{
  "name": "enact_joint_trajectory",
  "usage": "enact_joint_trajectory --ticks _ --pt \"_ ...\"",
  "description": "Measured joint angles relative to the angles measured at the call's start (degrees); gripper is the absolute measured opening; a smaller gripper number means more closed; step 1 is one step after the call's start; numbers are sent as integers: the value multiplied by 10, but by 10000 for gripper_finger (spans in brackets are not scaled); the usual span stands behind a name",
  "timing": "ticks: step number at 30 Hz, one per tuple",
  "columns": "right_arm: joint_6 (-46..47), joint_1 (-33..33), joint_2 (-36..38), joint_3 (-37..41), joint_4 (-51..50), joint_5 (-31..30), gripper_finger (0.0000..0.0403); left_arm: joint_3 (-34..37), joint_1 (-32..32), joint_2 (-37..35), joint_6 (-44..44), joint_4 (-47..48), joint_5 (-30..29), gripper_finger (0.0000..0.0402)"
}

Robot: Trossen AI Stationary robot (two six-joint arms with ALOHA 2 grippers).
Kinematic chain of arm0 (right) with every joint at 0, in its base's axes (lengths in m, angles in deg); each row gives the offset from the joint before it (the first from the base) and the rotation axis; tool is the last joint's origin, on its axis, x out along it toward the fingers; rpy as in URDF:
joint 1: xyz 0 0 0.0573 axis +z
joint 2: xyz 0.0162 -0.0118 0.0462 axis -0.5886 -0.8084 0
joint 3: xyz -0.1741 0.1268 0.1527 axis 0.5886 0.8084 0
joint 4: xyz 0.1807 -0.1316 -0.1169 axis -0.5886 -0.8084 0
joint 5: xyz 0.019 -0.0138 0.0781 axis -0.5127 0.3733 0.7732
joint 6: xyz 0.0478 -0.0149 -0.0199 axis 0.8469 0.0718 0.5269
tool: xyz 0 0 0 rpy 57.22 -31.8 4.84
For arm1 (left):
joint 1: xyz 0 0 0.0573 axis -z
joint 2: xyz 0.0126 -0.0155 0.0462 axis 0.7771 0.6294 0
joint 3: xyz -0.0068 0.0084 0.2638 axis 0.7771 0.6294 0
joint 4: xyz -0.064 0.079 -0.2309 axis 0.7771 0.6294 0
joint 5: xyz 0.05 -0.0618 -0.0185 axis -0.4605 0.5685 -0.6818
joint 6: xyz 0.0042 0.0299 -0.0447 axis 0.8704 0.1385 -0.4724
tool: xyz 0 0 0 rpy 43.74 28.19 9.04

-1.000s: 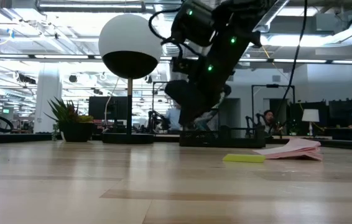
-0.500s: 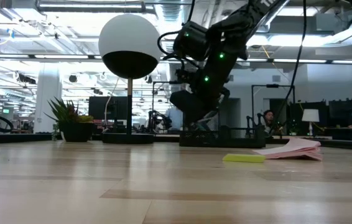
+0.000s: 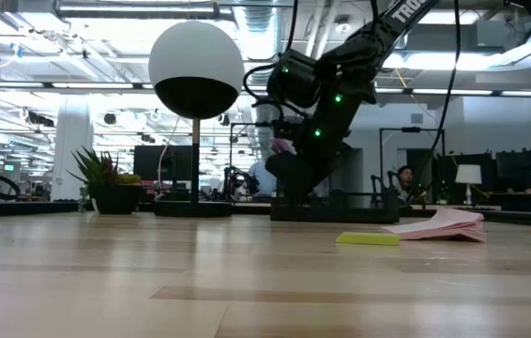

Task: Pick and place office supplies into organizer
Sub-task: Put the black binder clip into the black desk organizer, then put the green eraser into the black desk organizer

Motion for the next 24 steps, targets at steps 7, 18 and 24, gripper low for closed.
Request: enact_joint_trajectory --ticks 7,18,24 --pt "-4 0 1 7 8 2 207 0 0 0 0 -21 1 129" --pt "29 28 35 9 -36 47 180 0 0 0 -1 -25 -13 129" --pt "6 113 129 9 -66 12 147 0 0 0 -1 -33 -30 129"
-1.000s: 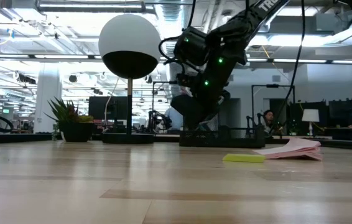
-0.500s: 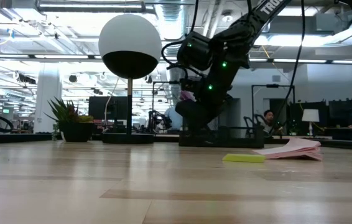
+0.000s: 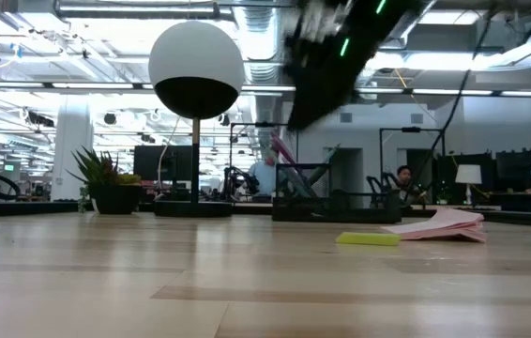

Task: Pick and place office supplies into organizer
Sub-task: Put the green eraser into the black desk organizer

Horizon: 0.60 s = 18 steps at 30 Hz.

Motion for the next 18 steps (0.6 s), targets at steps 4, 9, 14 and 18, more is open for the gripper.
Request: enact_joint_trajectory --ticks 4,9,14,18 --pt "9 63 98 -1 -50 -12 133 0 0 0 1 0 -9 129" --pt "109 164 206 49 -128 -34 124 0 7 0 2 1 -10 129" --pt "244 271 293 186 -108 -37 123 0 16 0 3 3 -36 129" --pt "307 329 334 300 34 -36 123 0 17 0 4 8 -40 129"
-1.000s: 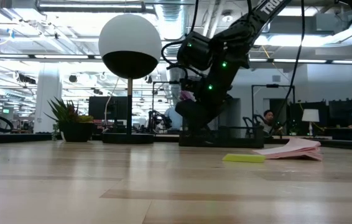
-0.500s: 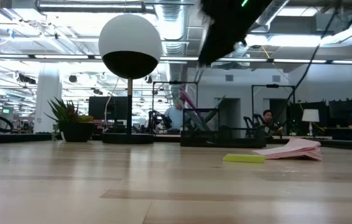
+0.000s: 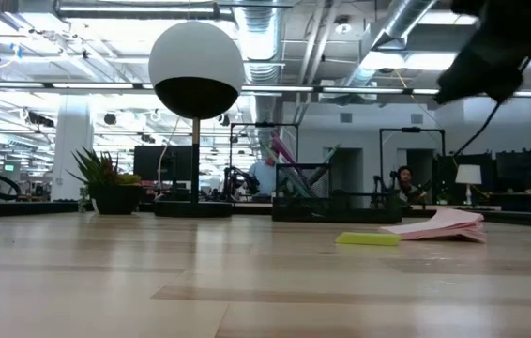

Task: Pick and place office supplies into organizer
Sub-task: Put the green eraser into the black desk organizer

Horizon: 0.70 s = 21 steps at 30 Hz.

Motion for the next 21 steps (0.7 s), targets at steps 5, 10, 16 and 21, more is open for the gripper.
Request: enact_joint_trajectory --ticks 5,10,16,21 --pt "45 24 -4 84 115 1 122 0 -1 1 -6 1 -25 129" --pt "76 23 -28 92 109 26 123 32 0 2 -6 -51 -30 129" --pt "73 24 -31 92 114 30 123 179 -11 2 102 -320 22 129" --pt "73 31 -30 92 117 30 122 317 -37 2 250 -660 116 129"
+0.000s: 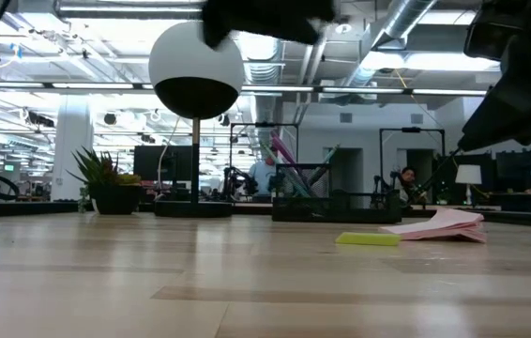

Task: Pick and place office supplies into organizer
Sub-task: Put the green eraser into the black desk organizer

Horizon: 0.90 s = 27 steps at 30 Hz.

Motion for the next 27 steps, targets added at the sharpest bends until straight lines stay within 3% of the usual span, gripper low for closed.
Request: enact_joint_trajectory --ticks 3,6,10,14,17,27 --pt "0 6 0 0 3 -1 121 73 -25 0 85 -192 84 129" --pt "-1 12 0 0 11 -1 122 125 -56 18 130 -305 157 129" --pt "-1 19 0 0 13 -2 122 148 -91 82 218 -341 224 129" --pt "-1 19 0 0 15 0 122 126 -115 157 265 -356 273 129" --pt "-1 19 0 0 15 0 123 103 -126 185 287 -365 276 129" --pt "-2 19 0 -1 21 -1 122 80 -146 183 354 -357 277 129"
